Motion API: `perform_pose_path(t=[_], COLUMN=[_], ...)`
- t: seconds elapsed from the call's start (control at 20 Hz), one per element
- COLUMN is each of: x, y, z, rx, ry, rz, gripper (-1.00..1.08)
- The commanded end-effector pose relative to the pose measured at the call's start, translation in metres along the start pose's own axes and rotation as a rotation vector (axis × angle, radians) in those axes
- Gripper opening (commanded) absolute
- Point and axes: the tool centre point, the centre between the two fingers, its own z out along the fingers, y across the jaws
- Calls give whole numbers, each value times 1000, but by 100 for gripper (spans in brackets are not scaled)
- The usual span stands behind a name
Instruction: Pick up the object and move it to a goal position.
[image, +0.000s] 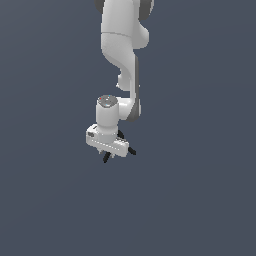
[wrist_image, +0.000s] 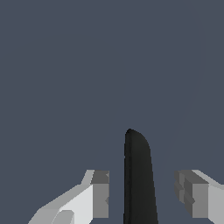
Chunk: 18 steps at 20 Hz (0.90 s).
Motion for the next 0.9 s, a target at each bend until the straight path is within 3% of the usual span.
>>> perform_pose_path(t=[0.0, 0.15, 0.2, 0.85], x=[0, 0, 0, 1], y=[0, 0, 0, 1], z=[7, 9, 9, 6], rx=[0, 0, 0, 0], ry=[1, 1, 1, 1], rz=[1, 1, 1, 1], gripper=[28, 28, -100, -100])
